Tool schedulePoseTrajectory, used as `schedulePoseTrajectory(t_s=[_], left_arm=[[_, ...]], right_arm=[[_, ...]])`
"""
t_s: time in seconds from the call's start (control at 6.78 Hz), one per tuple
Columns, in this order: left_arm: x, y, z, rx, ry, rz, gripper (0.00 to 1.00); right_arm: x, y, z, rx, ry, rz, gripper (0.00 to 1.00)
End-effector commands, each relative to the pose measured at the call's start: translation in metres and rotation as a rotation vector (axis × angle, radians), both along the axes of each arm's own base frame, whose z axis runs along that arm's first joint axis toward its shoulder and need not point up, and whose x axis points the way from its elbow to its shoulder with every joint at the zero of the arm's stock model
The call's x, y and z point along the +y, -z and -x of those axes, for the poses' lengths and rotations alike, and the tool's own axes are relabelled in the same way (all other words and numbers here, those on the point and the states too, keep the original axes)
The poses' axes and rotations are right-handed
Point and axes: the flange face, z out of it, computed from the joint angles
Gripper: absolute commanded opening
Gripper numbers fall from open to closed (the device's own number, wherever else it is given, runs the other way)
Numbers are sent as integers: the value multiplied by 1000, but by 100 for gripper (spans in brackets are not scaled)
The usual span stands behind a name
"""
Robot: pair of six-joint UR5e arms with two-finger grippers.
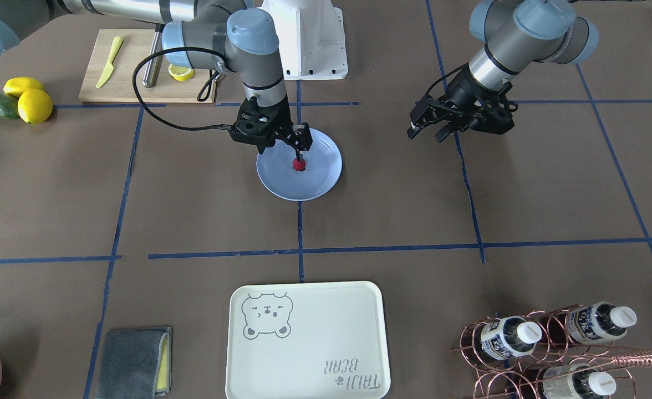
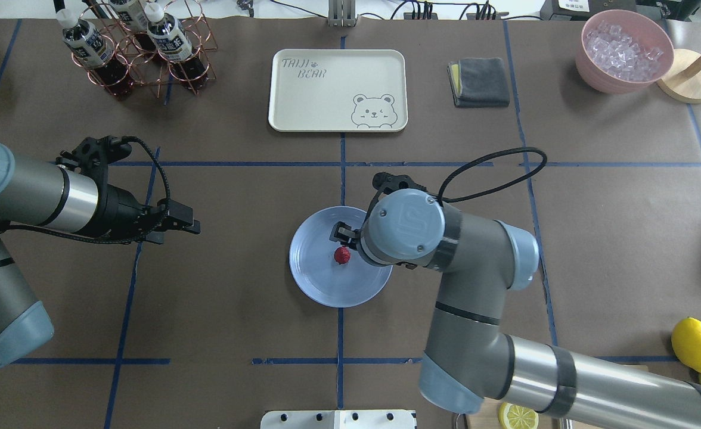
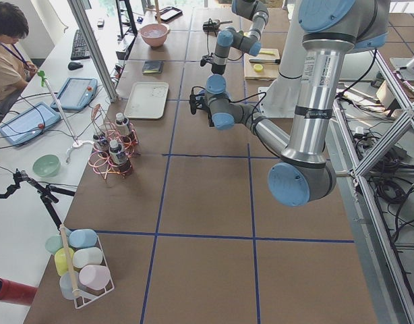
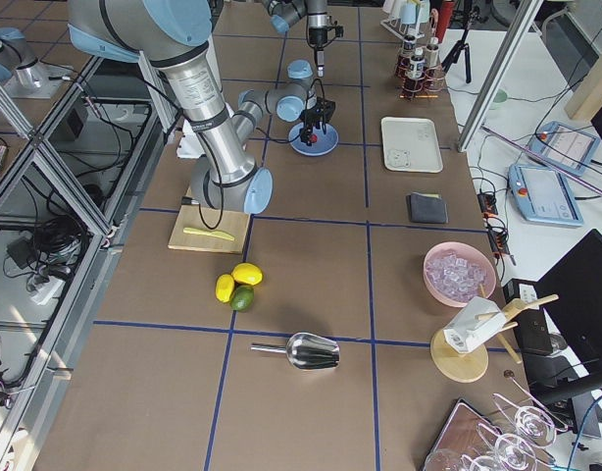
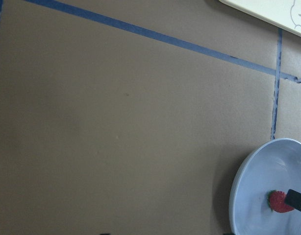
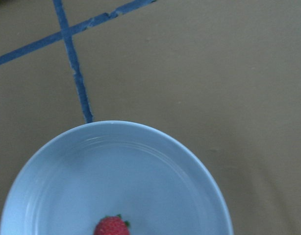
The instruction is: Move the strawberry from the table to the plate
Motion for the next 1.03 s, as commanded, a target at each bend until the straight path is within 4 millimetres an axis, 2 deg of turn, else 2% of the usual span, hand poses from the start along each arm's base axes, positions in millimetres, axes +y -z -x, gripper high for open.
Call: schedulePoseTrajectory(t_s=[0.0,0.3,0.59,0.74,0.89], left_arm=[[4,-29,17,-52,-21,-47,82],[-5,-65,58,-126,-36,-161,82],[-6,-105,122,-217,-64,-291,82],[-9,-120,151,-256,-54,-329,82],[-9,-141,190,-294,-70,-378,82]], right_arm=[[12,-49,-105,33,90,-65,100],[4,-108,-184,108,156,-107,100],[-15,-159,-254,146,216,-146,100],[-21,-198,-305,149,249,-175,100],[-33,-238,-356,141,299,-194,100]])
